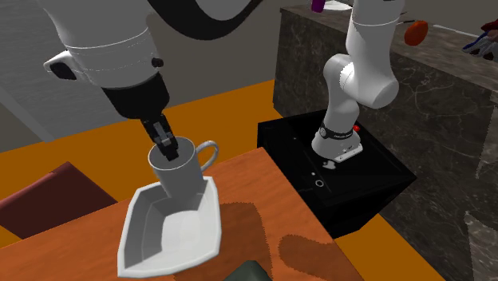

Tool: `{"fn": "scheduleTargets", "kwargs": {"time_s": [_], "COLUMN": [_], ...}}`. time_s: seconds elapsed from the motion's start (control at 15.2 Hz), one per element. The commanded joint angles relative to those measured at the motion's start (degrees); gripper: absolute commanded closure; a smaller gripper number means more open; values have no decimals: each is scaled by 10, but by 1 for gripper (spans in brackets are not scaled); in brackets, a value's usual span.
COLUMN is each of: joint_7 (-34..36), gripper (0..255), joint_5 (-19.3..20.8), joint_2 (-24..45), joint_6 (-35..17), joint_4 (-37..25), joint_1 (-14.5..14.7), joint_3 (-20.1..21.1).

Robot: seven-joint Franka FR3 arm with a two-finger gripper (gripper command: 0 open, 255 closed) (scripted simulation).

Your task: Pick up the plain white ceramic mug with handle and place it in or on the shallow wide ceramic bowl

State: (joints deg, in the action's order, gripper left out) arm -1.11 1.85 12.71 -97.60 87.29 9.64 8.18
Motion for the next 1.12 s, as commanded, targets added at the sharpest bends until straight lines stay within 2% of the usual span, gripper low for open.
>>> {"fn": "scheduleTargets", "kwargs": {"time_s": [0.0, 0.07, 1.06], "joint_7": [7, 9, 10], "gripper": [255, 255, 255], "joint_5": [8, 10, 11], "joint_2": [55, 72, 72], "joint_6": [27, 36, -80], "joint_4": [-82, -107, 9], "joint_1": [7, 10, 7], "joint_3": [2, 2, 0]}}
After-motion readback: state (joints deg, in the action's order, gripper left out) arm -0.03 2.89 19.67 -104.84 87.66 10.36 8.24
